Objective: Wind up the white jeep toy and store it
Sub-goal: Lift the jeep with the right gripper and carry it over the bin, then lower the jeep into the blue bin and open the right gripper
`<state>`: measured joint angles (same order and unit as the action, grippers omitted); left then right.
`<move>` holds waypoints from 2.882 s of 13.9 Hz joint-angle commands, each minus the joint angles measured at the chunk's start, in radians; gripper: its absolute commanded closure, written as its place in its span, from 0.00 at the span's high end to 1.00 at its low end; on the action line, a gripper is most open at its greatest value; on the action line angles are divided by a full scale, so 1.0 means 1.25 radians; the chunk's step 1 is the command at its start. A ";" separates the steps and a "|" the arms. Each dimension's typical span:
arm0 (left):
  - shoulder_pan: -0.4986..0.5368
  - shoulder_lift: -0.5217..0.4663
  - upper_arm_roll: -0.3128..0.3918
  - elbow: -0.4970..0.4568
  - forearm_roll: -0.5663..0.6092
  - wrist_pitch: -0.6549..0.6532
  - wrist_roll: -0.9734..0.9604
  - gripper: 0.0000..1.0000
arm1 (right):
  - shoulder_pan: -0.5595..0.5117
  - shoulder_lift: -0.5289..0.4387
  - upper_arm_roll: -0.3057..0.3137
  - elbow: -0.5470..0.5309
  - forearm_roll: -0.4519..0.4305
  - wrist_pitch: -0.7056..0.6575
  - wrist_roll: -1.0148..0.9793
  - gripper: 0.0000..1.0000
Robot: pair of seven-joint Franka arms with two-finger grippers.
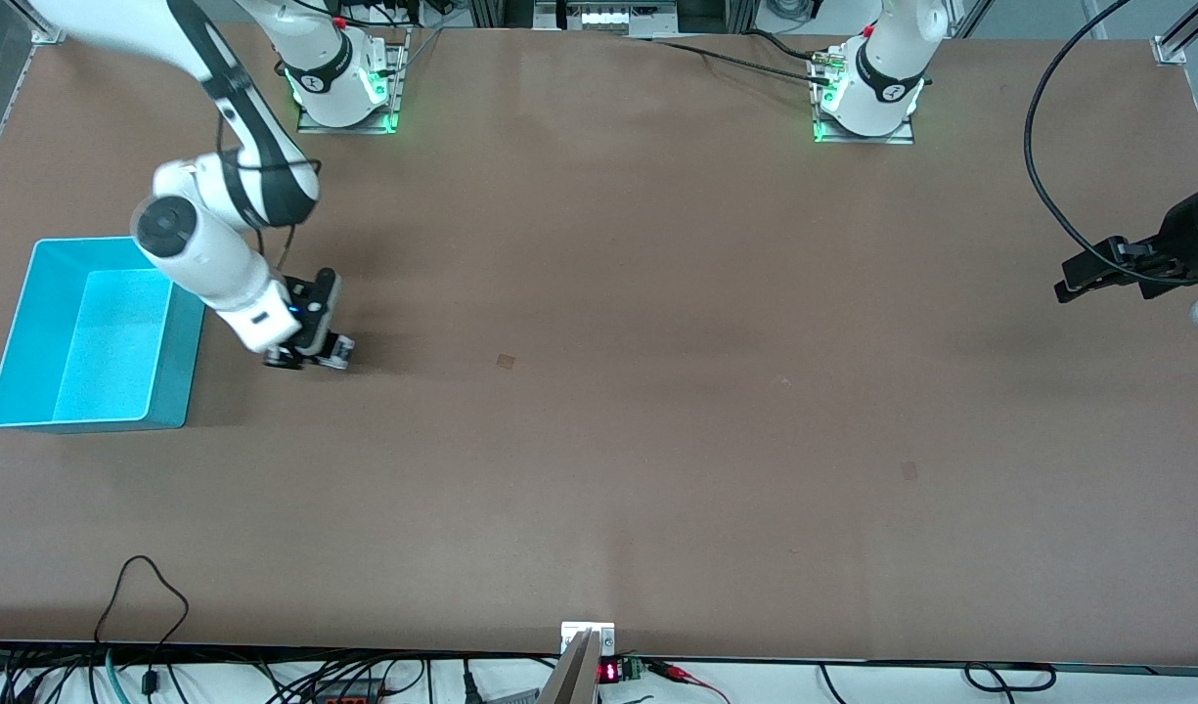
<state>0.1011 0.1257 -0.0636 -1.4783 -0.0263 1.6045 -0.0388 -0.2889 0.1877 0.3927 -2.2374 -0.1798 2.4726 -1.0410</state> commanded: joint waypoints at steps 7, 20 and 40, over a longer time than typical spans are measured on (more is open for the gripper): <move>0.006 -0.006 -0.007 0.002 -0.011 0.000 0.005 1.00 | -0.003 -0.112 -0.271 -0.018 0.005 -0.085 0.317 0.00; 0.007 -0.006 -0.007 0.002 -0.013 0.000 0.005 1.00 | 0.008 0.110 -0.450 0.123 0.082 -0.011 0.441 0.00; 0.004 -0.006 -0.013 0.002 -0.007 -0.006 0.005 1.00 | -0.019 0.178 -0.425 0.126 0.086 0.075 0.438 1.00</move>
<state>0.0986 0.1257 -0.0750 -1.4783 -0.0263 1.6042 -0.0388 -0.3005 0.4695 -0.1652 -2.0805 -0.0828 2.6159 -0.4965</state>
